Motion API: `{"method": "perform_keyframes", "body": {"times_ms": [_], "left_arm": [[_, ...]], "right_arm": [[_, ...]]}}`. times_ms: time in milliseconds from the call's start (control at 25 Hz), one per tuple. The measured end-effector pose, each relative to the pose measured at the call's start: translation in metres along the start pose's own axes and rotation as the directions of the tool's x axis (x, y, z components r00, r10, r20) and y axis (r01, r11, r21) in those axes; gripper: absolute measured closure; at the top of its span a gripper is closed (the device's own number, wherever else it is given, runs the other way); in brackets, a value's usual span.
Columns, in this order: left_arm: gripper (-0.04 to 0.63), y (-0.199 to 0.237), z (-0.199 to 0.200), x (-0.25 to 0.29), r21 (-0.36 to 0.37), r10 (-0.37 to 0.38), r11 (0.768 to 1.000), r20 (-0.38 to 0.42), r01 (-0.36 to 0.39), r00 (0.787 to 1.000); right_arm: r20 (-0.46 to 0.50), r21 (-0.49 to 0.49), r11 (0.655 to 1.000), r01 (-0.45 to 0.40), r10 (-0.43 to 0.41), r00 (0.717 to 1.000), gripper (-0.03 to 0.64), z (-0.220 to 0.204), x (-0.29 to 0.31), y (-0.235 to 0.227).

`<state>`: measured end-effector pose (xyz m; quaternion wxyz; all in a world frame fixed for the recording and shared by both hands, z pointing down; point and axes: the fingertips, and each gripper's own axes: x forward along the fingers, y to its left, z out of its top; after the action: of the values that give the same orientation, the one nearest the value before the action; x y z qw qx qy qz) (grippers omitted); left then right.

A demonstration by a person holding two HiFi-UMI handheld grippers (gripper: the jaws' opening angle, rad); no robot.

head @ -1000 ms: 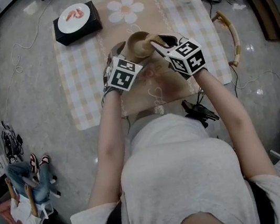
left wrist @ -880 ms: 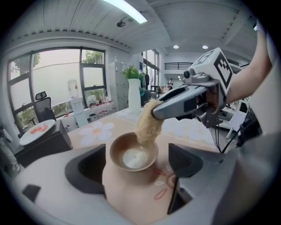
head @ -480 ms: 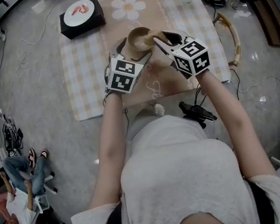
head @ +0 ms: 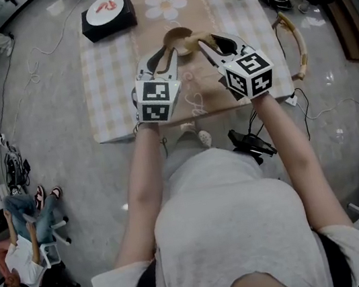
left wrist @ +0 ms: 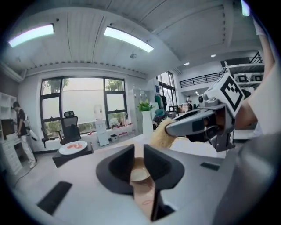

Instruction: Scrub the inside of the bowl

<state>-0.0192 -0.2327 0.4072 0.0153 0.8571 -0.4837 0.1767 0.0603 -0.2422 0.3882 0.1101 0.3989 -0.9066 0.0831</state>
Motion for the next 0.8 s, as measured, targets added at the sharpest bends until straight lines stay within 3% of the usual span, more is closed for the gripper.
{"method": "perform_keyframes", "body": {"times_ms": [200, 520, 800], "left_arm": [[0.583, -0.005, 0.014, -0.021, 0.006, 0.054, 0.998, 0.080, -0.055, 0.995], [0.586, -0.014, 0.038, -0.037, 0.018, 0.049, 0.998, 0.167, -0.053, 0.985], [0.586, -0.013, 0.061, -0.051, 0.017, 0.039, 0.999, 0.235, -0.044, 0.971]], "right_arm": [[0.049, -0.007, 1.000, 0.018, -0.018, 0.999, 0.514, 0.007, -0.019, 0.013], [0.118, -0.047, 0.997, 0.064, -0.058, 0.991, 0.514, 0.023, -0.036, 0.029], [0.185, -0.142, 0.982, 0.126, -0.099, 0.978, 0.516, 0.042, -0.043, 0.045]]}}
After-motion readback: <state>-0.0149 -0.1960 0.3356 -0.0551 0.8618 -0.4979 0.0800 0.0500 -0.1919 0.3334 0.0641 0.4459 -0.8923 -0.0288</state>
